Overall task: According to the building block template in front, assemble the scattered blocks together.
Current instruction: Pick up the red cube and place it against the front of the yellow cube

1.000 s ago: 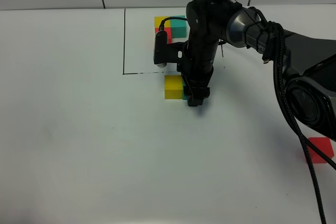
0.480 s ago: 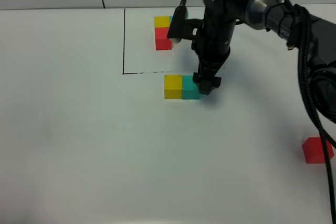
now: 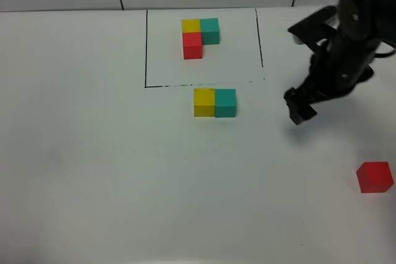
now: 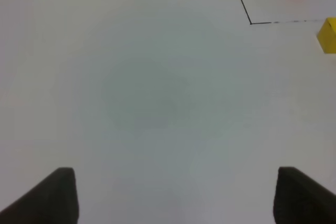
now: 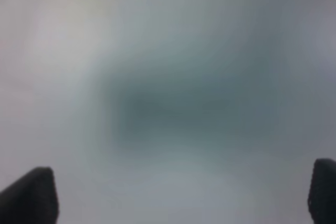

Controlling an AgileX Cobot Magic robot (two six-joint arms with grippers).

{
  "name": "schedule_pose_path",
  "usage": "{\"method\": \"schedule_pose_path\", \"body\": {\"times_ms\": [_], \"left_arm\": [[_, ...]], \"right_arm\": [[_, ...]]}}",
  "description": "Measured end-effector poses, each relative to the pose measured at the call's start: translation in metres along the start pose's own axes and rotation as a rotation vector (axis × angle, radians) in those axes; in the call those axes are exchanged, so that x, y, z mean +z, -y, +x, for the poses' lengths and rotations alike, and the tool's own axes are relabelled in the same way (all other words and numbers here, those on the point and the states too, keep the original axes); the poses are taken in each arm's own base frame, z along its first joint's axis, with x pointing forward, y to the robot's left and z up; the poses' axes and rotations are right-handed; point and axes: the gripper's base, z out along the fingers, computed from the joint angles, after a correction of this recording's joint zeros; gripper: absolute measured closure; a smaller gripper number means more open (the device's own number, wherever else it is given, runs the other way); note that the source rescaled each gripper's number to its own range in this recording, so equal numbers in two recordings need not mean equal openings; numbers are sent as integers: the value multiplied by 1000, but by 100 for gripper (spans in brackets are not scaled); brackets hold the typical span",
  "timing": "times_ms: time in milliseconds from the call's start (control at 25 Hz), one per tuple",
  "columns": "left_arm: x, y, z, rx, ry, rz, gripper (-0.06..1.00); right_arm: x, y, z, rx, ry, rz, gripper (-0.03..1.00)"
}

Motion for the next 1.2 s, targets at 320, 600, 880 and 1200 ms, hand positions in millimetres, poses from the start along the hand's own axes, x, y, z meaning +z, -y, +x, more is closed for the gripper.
{"method": "schedule_pose_path", "body": {"times_ms": [320, 600, 880, 1200], "left_arm": [[0, 0, 0, 0, 0, 0, 16], [0, 0, 0, 0, 0, 0, 16], [0, 0, 0, 0, 0, 0, 16], [0, 0, 0, 0, 0, 0, 16]], "right_arm": [[-13, 13, 97, 308, -47, 14, 5], [-13, 24, 132, 424, -65, 27, 5], [-5, 23, 140, 430, -49, 30, 5], [5, 20, 147, 386, -20, 36, 6]]}}
